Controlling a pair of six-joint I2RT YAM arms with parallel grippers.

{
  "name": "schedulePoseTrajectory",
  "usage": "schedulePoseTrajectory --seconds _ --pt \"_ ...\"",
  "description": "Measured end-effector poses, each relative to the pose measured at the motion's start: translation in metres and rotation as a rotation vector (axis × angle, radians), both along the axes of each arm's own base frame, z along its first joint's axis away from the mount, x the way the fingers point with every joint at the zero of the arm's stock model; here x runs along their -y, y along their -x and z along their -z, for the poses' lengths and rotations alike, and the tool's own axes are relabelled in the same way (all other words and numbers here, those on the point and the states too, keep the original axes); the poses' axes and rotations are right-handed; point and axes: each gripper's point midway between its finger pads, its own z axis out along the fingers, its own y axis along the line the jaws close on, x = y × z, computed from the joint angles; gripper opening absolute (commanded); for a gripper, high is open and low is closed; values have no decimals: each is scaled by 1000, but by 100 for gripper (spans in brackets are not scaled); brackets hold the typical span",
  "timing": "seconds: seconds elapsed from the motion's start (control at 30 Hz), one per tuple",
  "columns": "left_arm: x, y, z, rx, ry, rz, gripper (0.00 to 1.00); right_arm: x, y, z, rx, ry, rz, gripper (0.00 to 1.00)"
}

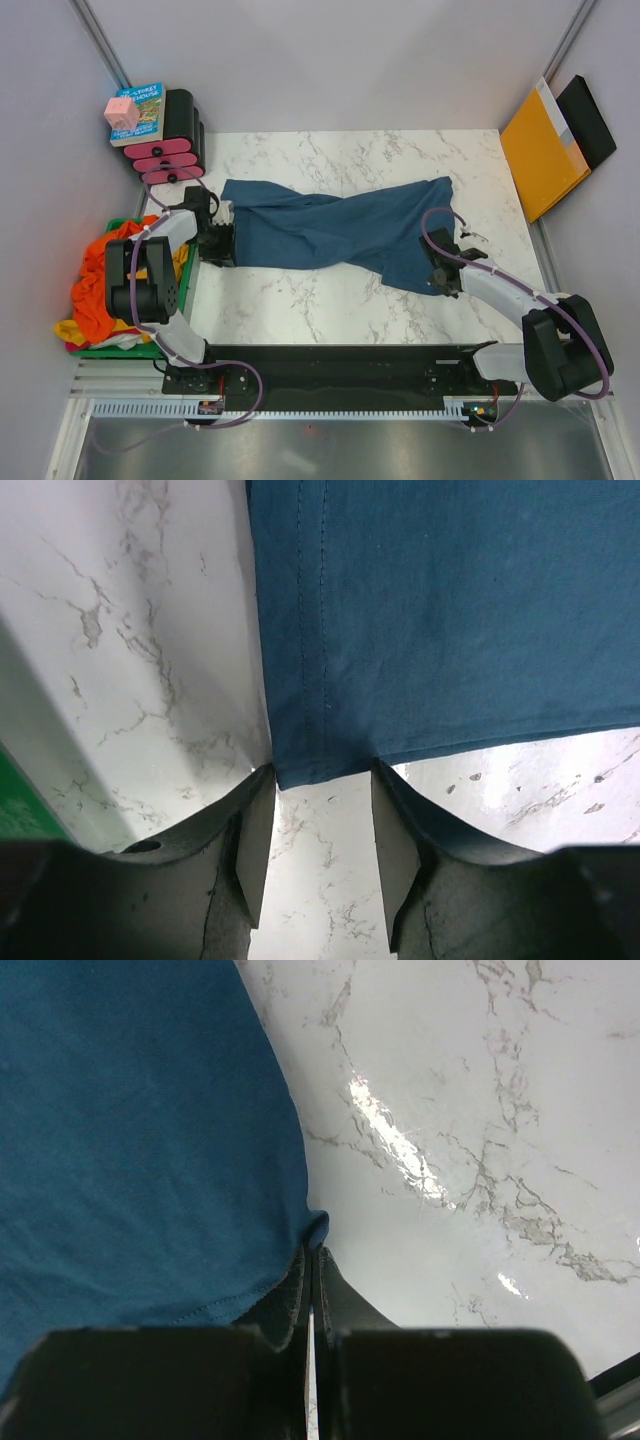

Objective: Fold and stack the t-shirts
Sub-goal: Flatten out the tshirt

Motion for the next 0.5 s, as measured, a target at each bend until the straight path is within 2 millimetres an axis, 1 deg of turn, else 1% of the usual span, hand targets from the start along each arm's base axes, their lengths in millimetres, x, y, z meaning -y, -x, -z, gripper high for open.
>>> schedulePoseTrajectory --seconds 0.03,0.07,0.1,0.17,0.2,0.23,0.27,0.3,0.33,0.5 --pt "0 -1 0 2 1 0 48 0 0 0 -1 1 -2 0" --pt "0 -1 1 2 1 0 43 -1 0 0 -1 1 -3 0" --pt "0 -2 1 3 1 0 35 -1 0 0 -1 1 -4 0" --pt "-1 -4 1 10 -1 1 31 -1 0 0 -1 2 -5 0" --pt "-1 -5 2 10 -2 1 26 -1 0 0 0 2 -7 0" --pt "-2 -6 2 14 0 0 24 -2 0 0 0 2 -8 0" --pt "-2 -7 2 17 -1 0 12 -2 0 0 0 2 -8 0" --pt "-2 -7 2 17 -1 0 4 -2 0 0 0 2 -8 0" --pt "-2 -8 3 20 -1 0 2 -2 0 0 0 2 -10 0" --pt "-1 -8 2 26 6 5 2 -2 0 0 0 3 -12 0"
